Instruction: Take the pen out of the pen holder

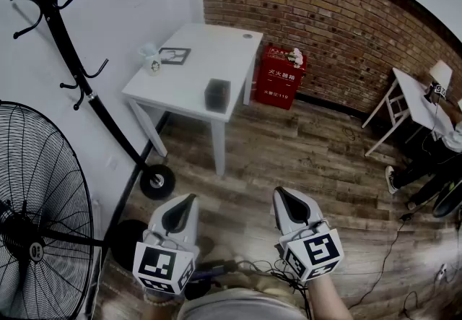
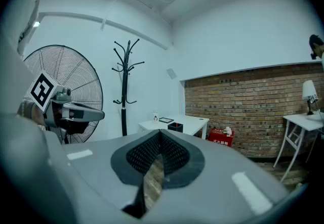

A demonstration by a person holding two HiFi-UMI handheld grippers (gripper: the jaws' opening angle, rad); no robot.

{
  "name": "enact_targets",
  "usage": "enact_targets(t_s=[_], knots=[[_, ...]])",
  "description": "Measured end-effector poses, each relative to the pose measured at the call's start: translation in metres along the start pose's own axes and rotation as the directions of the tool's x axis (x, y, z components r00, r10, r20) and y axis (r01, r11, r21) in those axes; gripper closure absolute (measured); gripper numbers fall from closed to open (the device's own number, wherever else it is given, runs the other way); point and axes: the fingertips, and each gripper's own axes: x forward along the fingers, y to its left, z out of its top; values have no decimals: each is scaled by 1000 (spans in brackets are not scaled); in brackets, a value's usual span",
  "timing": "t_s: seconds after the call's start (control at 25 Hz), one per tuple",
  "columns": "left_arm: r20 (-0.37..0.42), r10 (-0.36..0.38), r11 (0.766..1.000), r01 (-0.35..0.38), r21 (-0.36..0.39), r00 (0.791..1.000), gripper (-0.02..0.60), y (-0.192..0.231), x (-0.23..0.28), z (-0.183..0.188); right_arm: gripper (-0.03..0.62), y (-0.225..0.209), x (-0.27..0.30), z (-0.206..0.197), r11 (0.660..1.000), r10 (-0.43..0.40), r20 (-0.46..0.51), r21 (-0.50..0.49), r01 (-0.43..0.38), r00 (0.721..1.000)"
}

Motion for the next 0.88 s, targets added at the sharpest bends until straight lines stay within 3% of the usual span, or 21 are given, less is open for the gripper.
enact_targets(t_s=[0.6,0.76,0.84,0.88], knots=[[1,-12,1000,12,6,1000,586,-3,-2,2,591,2,-2,2,1000,-2,7,14,2,1000],[26,-10,1000,11,-29,1000,584,-5,-1,6,591,-4,-4,2,999,-12,13,46,11,1000],[33,-10,999,12,-37,999,501,-5,-1,7,591,-4,-4,2,999,-9,12,43,9,1000],[33,-11,999,12,-36,999,489,-5,-1,7,591,-3,-3,2,999,-7,12,41,7,1000]])
